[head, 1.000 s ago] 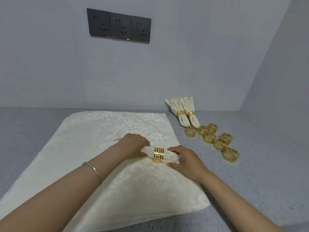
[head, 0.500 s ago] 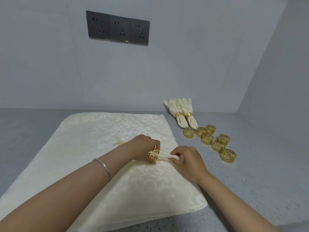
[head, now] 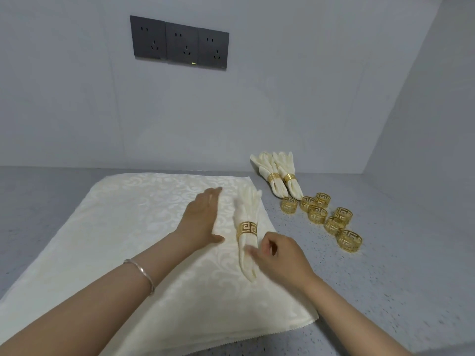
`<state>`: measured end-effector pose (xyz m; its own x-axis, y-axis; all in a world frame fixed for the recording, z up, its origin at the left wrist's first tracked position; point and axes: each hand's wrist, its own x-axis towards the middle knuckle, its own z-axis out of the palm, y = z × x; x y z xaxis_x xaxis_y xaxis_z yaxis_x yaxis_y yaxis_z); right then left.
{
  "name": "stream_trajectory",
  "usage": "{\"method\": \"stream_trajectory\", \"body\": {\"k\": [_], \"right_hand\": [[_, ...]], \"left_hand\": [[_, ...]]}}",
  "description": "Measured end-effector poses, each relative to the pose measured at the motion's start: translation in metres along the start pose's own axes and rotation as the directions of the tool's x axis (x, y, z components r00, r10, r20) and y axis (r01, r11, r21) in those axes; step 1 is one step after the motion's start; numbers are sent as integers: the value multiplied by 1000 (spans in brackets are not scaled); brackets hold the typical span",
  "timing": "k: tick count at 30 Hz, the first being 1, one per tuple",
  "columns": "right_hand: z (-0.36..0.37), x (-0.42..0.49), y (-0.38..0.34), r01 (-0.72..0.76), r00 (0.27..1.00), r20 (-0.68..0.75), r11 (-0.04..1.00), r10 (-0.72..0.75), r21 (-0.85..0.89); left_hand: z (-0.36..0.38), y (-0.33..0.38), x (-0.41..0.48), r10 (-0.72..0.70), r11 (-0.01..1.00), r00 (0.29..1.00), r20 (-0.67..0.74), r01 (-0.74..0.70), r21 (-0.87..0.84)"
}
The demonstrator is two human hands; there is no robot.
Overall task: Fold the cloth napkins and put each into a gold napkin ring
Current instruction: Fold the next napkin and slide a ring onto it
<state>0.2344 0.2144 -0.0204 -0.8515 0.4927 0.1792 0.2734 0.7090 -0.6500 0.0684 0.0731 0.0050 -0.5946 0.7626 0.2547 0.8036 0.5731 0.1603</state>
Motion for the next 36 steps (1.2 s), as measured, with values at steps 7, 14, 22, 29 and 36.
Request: {"method": "stream_trajectory", "body": {"k": [7,14,22,29,36], "right_hand": [[8,68,-13,-265,963,53,885,266,384],[16,88,-19,-419,908,210,768,363,484],[-27,141,-7,-268,944,-16,795,330,544],[-95,202,24,-184,898,-161,684,409,706],[-128,251,80,-219,899,-62,567,434,794]], "left_hand": [[11,0,10,-209,784,937,279,331,-525],[27,12,49,-295,627,908,298,419,-657],[15,38,109,-298,345,937,182,284,-895],[8,88,197,-296,7,942,156,165,-986],[33,136,271,-386,-234,874,295,217,-948]]}}
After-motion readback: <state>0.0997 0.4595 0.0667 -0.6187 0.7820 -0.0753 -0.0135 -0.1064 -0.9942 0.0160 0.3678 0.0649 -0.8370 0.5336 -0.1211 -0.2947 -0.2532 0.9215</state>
